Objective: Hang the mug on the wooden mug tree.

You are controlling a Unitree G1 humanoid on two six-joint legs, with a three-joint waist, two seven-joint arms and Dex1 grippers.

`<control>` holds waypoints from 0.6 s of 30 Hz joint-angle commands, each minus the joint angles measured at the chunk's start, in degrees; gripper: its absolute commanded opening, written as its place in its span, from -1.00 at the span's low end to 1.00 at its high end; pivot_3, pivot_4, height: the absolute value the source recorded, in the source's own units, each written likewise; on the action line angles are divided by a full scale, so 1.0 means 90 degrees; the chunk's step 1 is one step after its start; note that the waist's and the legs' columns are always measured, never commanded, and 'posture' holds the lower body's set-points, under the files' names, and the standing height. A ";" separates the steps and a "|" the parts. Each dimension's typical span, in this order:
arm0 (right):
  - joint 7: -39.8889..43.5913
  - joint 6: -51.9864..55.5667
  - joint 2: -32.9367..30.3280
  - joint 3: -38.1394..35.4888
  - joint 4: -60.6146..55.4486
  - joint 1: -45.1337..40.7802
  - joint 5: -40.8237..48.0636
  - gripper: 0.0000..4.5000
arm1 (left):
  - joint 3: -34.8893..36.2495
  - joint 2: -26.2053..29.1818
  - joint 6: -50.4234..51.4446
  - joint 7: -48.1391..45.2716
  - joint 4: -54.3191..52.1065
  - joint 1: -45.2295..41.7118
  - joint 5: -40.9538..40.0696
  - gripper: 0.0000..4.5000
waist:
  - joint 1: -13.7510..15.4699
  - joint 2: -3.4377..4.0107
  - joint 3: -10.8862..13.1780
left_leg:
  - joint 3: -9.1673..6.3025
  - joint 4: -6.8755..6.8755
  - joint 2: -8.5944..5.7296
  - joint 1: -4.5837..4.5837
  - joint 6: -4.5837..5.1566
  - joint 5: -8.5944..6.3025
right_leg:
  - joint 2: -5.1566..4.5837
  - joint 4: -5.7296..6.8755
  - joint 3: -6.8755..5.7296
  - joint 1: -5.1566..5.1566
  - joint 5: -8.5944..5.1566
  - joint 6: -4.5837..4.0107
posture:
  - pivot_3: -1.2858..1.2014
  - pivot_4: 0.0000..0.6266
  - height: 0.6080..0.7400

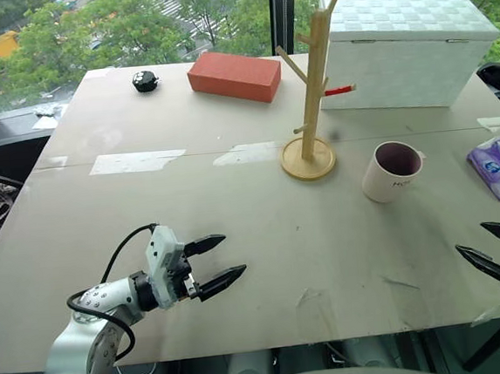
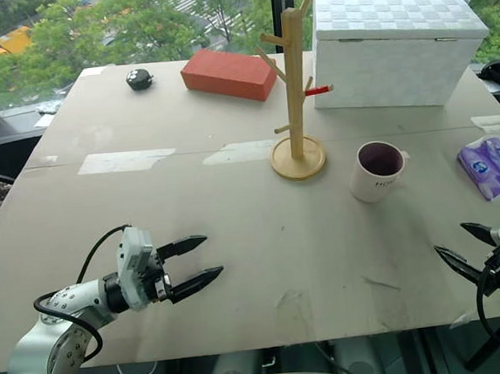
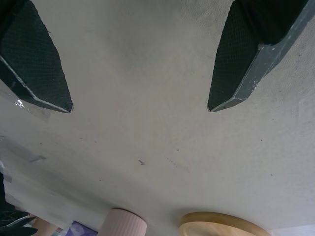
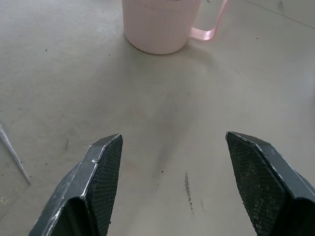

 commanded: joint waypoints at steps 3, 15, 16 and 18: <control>-0.0899 -0.0184 0.0221 0.0410 0.0183 -0.1072 -0.0446 0.48 | 0.0288 -0.0051 -0.0794 -0.0815 0.0317 0.0064 -0.0204 1.00 | -0.0041 -0.0003 0.0000 | -0.0001 0.0000 0.0002 0.0003 -0.0005 -0.0003 | 0.0001 -0.0002 -0.0001 -0.0003 0.0000 0.0000 | 0.03 -0.52 1.00; -0.1559 -0.0152 0.0254 0.1811 0.2188 -0.3844 -0.1255 0.48 | -0.0285 -0.0116 -0.1379 -0.1220 -0.0197 -0.0120 0.0047 1.00 | 0.0003 0.0014 0.0008 | 0.0015 -0.0003 -0.0004 -0.0008 0.0003 0.0002 | 0.0020 -0.0003 -0.0006 -0.0012 0.0019 -0.0031 | 0.03 -0.52 1.00; -0.1523 -0.0207 0.0245 0.1901 0.2336 -0.3975 -0.1295 0.48 | -0.0285 -0.0143 -0.1331 -0.1109 -0.0290 -0.0157 0.0026 1.00 | -0.0001 0.0015 0.0008 | 0.0015 -0.0003 -0.0004 -0.0008 0.0003 0.0002 | 0.0021 -0.0003 -0.0005 -0.0012 0.0019 -0.0031 | 0.03 -0.52 1.00; -0.1441 -0.0330 0.0216 0.2058 0.2619 -0.4203 -0.1365 0.48 | -0.0292 -0.0150 -0.1220 -0.0937 -0.0466 -0.0193 0.0002 1.00 | -0.0007 0.0014 0.0009 | 0.0022 -0.0002 -0.0005 -0.0007 0.0004 0.0002 | 0.0025 -0.0003 -0.0004 -0.0011 0.0020 -0.0029 | 0.03 -0.52 1.00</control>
